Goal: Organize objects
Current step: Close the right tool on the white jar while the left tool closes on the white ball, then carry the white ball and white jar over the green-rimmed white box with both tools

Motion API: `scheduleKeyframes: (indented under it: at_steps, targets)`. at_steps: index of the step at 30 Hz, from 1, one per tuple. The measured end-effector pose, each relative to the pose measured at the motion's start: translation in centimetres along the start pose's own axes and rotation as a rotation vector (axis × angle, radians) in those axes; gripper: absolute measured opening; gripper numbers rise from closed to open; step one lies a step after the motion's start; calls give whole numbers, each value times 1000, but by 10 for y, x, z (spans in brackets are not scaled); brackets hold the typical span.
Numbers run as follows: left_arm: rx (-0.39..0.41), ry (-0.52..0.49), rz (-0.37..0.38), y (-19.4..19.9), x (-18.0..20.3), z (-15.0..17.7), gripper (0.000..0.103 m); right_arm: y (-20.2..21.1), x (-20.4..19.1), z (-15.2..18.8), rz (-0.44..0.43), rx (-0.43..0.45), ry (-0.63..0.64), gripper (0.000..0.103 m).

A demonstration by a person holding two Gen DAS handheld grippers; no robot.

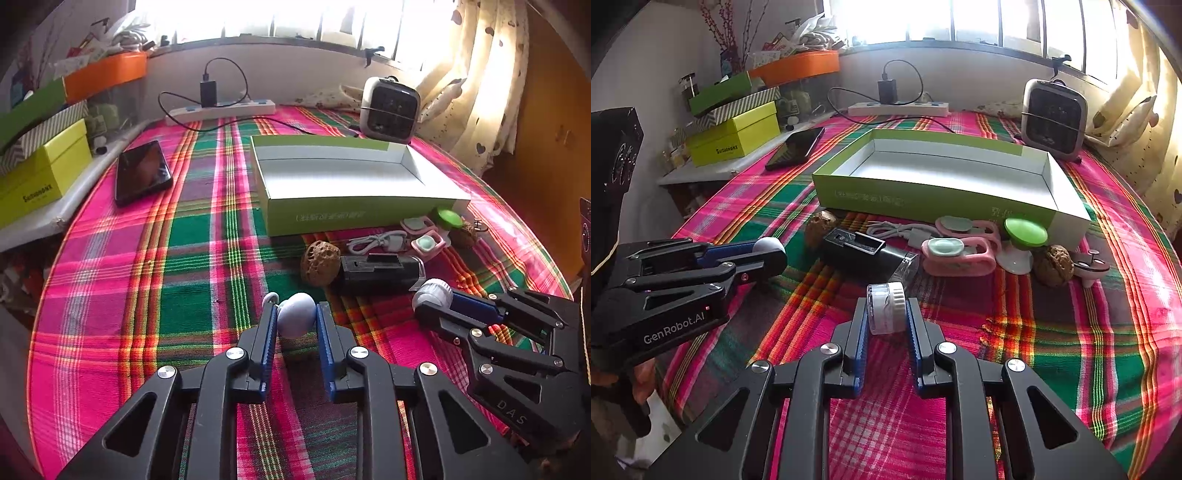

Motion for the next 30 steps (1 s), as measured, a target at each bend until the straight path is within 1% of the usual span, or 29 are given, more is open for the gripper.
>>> scheduleKeyframes:
  at_steps: [14, 21, 30]
  targets:
    - [25, 0, 9, 14, 5, -9, 19, 14, 5, -6, -8, 38, 4, 20]
    - [43, -6, 23, 21, 11, -25, 19, 26, 16, -18, 5, 67, -7, 20]
    - [66, -21, 46, 24, 18, -54, 19, 40, 32, -44, 29, 104, -10, 20]
Point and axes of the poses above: each gripper's, at about its wrist camera, not at the fingertips, and y roughly against the way its jaws point, x to its right, z to its underside, the point moved 5 cm from there along -y, roughly the way its jaws point, and after that the axes turned 10 degrees about -x, right-handed, at the moved point
